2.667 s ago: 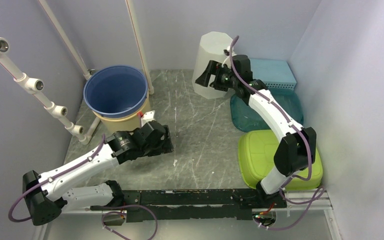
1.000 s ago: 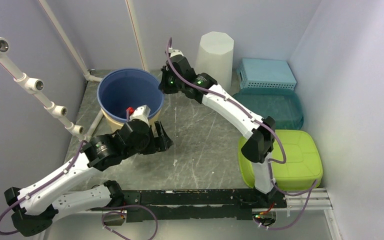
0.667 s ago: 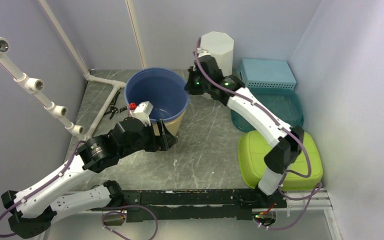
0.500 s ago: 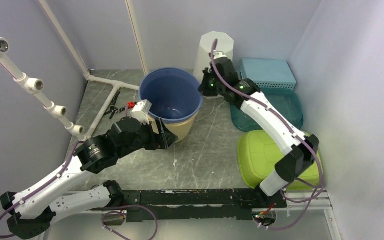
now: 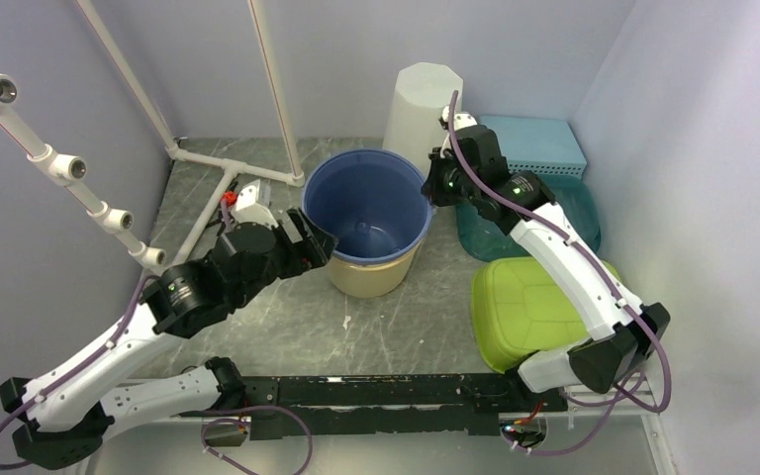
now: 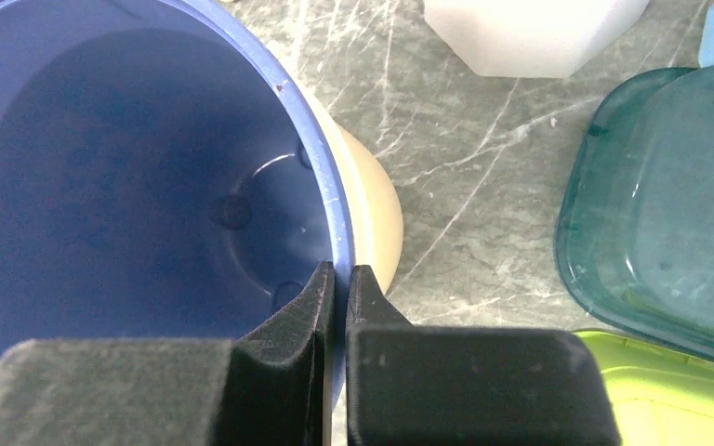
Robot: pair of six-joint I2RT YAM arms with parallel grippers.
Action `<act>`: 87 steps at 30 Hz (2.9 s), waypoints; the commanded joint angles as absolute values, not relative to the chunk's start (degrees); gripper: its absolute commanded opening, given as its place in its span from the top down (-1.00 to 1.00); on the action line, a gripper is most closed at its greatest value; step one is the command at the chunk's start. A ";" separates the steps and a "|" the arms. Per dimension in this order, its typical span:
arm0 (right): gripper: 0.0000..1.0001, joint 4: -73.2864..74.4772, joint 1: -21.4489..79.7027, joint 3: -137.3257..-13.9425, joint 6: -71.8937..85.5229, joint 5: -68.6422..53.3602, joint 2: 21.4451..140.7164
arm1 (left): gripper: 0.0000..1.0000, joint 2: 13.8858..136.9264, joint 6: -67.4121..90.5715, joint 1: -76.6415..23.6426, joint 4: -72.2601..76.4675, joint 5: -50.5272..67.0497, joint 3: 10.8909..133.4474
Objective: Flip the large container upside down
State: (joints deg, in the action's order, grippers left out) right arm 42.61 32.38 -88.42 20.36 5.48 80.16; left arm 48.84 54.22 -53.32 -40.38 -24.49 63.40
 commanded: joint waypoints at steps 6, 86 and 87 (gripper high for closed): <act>1.00 45.87 32.43 -89.28 16.88 -1.37 77.29 | -0.75 61.10 56.01 -53.19 -48.77 -31.58 75.97; 1.00 36.29 22.15 -82.70 31.90 -21.10 76.98 | -0.88 38.72 52.52 -50.41 -28.85 -24.25 49.89; 1.00 36.19 22.15 -82.77 31.98 -21.40 76.91 | -0.88 38.05 52.72 -50.43 -28.56 -24.32 49.50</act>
State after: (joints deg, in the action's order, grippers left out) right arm 42.65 21.85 -81.97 28.73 -15.64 79.72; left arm 40.27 51.99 -50.72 -33.10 -24.49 50.74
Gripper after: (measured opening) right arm 0.070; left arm 0.940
